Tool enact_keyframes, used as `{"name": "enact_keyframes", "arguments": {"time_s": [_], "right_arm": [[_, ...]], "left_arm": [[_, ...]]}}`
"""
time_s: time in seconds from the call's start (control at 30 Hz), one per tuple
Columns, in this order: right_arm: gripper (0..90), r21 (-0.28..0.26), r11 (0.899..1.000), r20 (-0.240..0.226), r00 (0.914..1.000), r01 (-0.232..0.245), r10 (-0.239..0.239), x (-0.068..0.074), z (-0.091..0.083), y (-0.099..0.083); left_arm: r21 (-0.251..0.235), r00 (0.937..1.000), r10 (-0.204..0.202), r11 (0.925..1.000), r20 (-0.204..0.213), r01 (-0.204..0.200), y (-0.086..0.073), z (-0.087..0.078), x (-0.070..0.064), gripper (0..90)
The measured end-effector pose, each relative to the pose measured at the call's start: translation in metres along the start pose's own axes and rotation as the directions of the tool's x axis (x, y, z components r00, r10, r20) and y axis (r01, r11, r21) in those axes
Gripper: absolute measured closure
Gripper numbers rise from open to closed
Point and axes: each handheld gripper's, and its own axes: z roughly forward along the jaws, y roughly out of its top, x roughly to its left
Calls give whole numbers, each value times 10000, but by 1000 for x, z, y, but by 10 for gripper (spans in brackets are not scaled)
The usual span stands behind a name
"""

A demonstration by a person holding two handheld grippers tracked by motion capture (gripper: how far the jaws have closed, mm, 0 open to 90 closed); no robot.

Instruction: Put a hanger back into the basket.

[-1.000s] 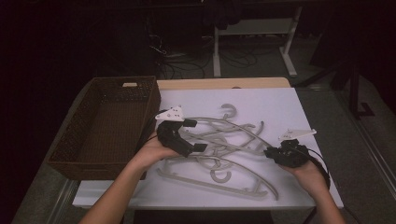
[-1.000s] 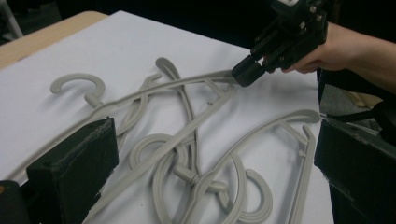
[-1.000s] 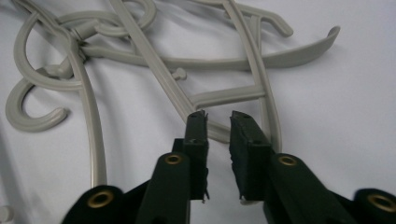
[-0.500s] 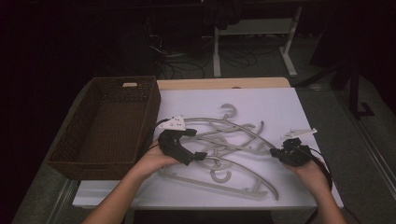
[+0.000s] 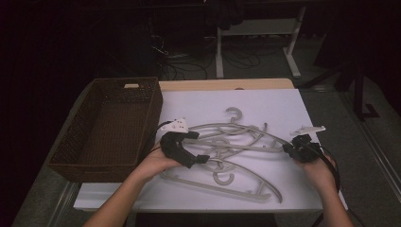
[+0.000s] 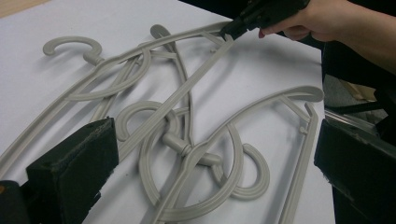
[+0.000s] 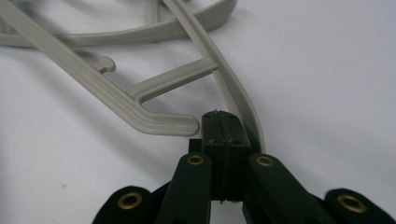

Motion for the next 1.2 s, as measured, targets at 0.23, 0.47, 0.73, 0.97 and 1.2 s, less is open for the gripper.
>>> {"name": "enact_keyframes", "arguments": {"time_s": [0.23, 0.47, 0.73, 0.97, 1.2], "right_arm": [[890, -115, 9988, 512, 9976, -468, 473, -14, -1, -4], [890, -135, 9966, 808, 9933, -815, 823, -26, -2, -9], [890, -232, 9957, 664, 9937, -892, 905, -27, -4, -11], [890, -548, 9948, 504, 9948, -859, 886, -25, -12, -9], [890, -811, 9936, 461, 9955, -789, 828, -21, -19, -5]], "left_arm": [[30, 10000, -25, 10000, 2, 25, 0, 1, 0, 0], [57, 10000, -20, 10000, -6, 20, 0, 0, 0, 0], [58, 10000, -25, 10000, -64, 25, 0, 0, 1, 0], [32, 10000, -2, 10000, -80, 2, 0, -1, 1, 0], [33, 10000, -38, 10000, -89, 38, 0, -1, 1, 0]]}}
